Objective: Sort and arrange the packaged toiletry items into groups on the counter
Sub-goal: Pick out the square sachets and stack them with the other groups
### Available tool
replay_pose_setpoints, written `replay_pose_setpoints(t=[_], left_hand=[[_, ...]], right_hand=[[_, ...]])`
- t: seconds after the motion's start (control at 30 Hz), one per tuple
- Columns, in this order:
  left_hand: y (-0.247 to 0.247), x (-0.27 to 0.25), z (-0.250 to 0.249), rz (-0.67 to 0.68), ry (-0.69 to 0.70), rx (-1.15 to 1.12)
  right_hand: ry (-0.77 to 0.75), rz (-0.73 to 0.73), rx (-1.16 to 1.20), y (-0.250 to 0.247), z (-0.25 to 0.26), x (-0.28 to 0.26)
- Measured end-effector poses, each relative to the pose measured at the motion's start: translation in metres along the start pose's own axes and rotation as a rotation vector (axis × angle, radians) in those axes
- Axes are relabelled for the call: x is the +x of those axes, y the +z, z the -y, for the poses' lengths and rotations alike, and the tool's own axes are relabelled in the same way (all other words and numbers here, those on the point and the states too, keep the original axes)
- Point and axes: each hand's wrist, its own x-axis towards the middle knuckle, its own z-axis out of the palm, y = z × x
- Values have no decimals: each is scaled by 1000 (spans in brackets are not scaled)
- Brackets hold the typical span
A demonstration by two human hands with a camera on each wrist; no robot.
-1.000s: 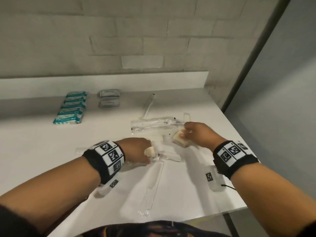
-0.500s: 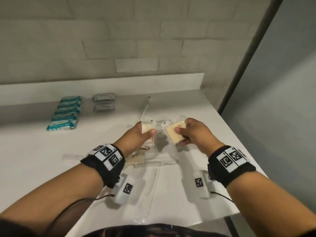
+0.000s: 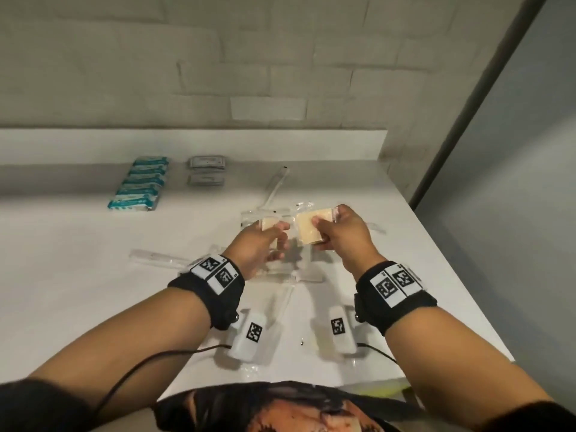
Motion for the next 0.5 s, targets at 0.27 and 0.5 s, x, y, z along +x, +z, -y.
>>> replay_pose_setpoints(t=[0.27,0.5], left_hand=[[24,-40,7,316,66,858],[78,-57,42,675,295,1649]], right_hand=[[106,-45,10,-58,-26,-10],[134,17,-61,-73,-36,-21]])
